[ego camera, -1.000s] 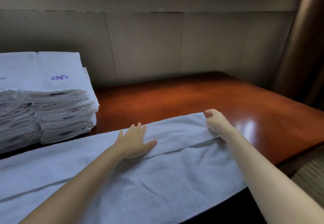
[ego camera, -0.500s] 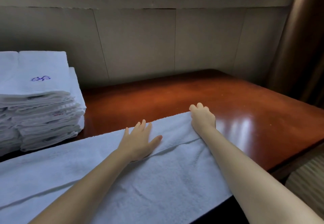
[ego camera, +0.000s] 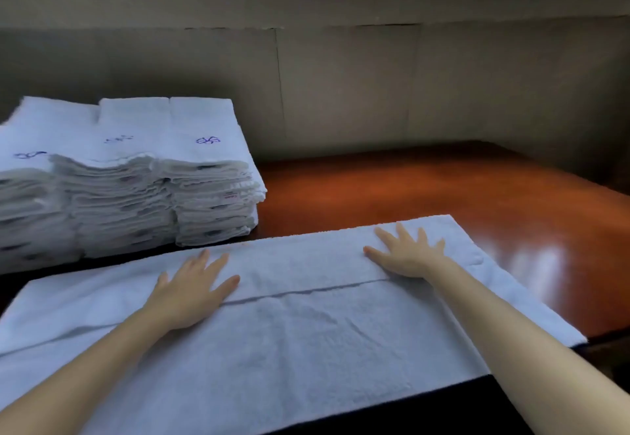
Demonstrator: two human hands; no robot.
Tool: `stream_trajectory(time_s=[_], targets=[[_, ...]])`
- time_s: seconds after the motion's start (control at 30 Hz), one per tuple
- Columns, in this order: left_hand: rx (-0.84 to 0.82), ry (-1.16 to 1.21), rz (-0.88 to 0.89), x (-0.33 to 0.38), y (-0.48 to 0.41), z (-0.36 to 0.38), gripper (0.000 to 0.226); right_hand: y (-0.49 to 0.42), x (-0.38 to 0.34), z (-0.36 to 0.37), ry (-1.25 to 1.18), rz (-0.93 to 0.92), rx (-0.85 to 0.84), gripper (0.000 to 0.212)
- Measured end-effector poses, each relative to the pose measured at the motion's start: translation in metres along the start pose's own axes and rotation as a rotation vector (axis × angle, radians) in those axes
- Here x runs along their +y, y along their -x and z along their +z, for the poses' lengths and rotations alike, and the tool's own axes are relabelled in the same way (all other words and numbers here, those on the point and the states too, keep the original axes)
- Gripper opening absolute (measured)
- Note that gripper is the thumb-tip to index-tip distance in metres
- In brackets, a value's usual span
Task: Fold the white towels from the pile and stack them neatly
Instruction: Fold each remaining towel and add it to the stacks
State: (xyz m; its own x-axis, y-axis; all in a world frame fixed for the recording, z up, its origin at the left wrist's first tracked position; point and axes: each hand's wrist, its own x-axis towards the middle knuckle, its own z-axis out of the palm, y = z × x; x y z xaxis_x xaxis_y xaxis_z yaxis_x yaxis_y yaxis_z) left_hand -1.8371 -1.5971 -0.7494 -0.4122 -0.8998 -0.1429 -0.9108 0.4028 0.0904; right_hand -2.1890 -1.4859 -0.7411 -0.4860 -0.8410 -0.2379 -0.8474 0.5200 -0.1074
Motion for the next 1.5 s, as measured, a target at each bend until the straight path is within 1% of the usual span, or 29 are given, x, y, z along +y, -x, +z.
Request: stream_trajectory(time_s=[0.07, 0.13, 0.17, 0.27, 0.37, 0.43, 0.5, 0.57, 0.67, 0.7, 0.73, 0.8, 0.83, 0.87, 0.9, 1.0, 1.07, 1.13, 1.17, 1.2, 1.23, 1.3, 1.33, 1.37, 1.4, 1.43, 1.5], targets=[[0.023, 0.026, -0.132, -0.047, 0.014, -0.001, 0.063, 0.003, -0.016, -0.008, 0.112, 0.083, -0.009, 0.080], [0.048, 0.068, -0.258, -0.088, 0.029, -0.001, 0.062, 0.009, -0.054, -0.005, 0.213, 0.040, 0.034, 0.079], [0.068, 0.088, -0.310, -0.105, 0.037, -0.001, 0.061, 0.013, -0.080, -0.001, 0.223, -0.030, 0.057, 0.076], [0.155, 0.124, -0.427, -0.141, 0.059, 0.001, 0.060, 0.032, -0.171, 0.018, 0.194, -0.313, 0.088, 0.066], [0.179, 0.221, -0.525, -0.161, 0.072, 0.000, 0.059, 0.053, -0.256, 0.036, 0.145, -0.540, 0.124, 0.059], [0.182, 0.254, -0.561, -0.170, 0.074, -0.002, 0.060, 0.060, -0.295, 0.043, 0.100, -0.616, 0.169, 0.059], [0.171, 0.260, -0.563, -0.176, 0.072, -0.003, 0.061, 0.059, -0.316, 0.049, 0.055, -0.623, 0.166, 0.061], [0.156, 0.281, -0.549, -0.180, 0.069, -0.004, 0.061, 0.054, -0.321, 0.058, 0.016, -0.615, 0.129, 0.061], [0.152, 0.342, -0.511, -0.187, 0.060, -0.007, 0.061, 0.047, -0.318, 0.067, 0.008, -0.622, 0.138, 0.064], [0.168, 0.387, -0.497, -0.189, 0.057, -0.010, 0.062, 0.045, -0.318, 0.068, 0.019, -0.630, 0.144, 0.065], [0.200, 0.492, -0.485, -0.191, 0.055, -0.013, 0.067, 0.043, -0.317, 0.067, 0.031, -0.643, 0.143, 0.065], [0.309, 0.878, -0.462, -0.195, 0.050, -0.021, 0.075, 0.042, -0.316, 0.067, 0.044, -0.672, 0.128, 0.065], [0.382, 1.050, -0.453, -0.197, 0.049, -0.024, 0.073, 0.042, -0.315, 0.067, 0.049, -0.686, 0.125, 0.065], [0.439, 1.150, -0.460, -0.200, 0.047, -0.027, 0.070, 0.043, -0.314, 0.068, 0.054, -0.695, 0.125, 0.065], [0.468, 1.174, -0.478, -0.203, 0.046, -0.029, 0.066, 0.043, -0.314, 0.068, 0.054, -0.701, 0.127, 0.065], [0.492, 1.119, -0.498, -0.209, 0.042, -0.030, 0.056, 0.040, -0.314, 0.069, 0.046, -0.706, 0.125, 0.065], [0.619, 1.089, -0.452, -0.209, 0.039, -0.030, 0.045, 0.039, -0.315, 0.068, 0.055, -0.703, 0.108, 0.066], [0.776, 0.943, -0.403, -0.205, 0.037, -0.031, 0.034, 0.038, -0.315, 0.066, 0.055, -0.701, 0.102, 0.065], [0.808, 0.842, -0.391, -0.202, 0.035, -0.031, 0.032, 0.038, -0.316, 0.064, 0.044, -0.704, 0.112, 0.063], [0.805, 0.728, -0.386, -0.199, 0.034, -0.029, 0.032, 0.039, -0.317, 0.062, 0.015, -0.713, 0.134, 0.061], [0.762, 0.605, -0.390, -0.195, 0.033, -0.027, 0.036, 0.041, -0.317, 0.060, -0.030, -0.726, 0.176, 0.055], [0.593, 0.360, -0.424, -0.188, 0.032, -0.022, 0.041, 0.047, -0.312, 0.057, -0.087, -0.783, 0.335, 0.037], [0.512, 0.265, -0.434, -0.185, 0.034, -0.021, 0.040, 0.050, -0.306, 0.057, -0.061, -0.835, 0.423, 0.030], [0.451, 0.188, -0.416, -0.181, 0.036, -0.021, 0.040, 0.055, -0.297, 0.058, -0.023, -0.892, 0.476, 0.027], [0.408, 0.124, -0.362, -0.177, 0.040, -0.022, 0.040, 0.060, -0.287, 0.059, 0.003, -0.944, 0.483, 0.028], [0.368, 0.076, -0.281, -0.172, 0.043, -0.023, 0.040, 0.065, -0.274, 0.059, 0.013, -0.975, 0.440, 0.031], [0.258, 0.077, -0.093, -0.158, 0.055, -0.021, 0.042, 0.079, -0.249, 0.057, 0.045, -0.941, 0.253, 0.042]])
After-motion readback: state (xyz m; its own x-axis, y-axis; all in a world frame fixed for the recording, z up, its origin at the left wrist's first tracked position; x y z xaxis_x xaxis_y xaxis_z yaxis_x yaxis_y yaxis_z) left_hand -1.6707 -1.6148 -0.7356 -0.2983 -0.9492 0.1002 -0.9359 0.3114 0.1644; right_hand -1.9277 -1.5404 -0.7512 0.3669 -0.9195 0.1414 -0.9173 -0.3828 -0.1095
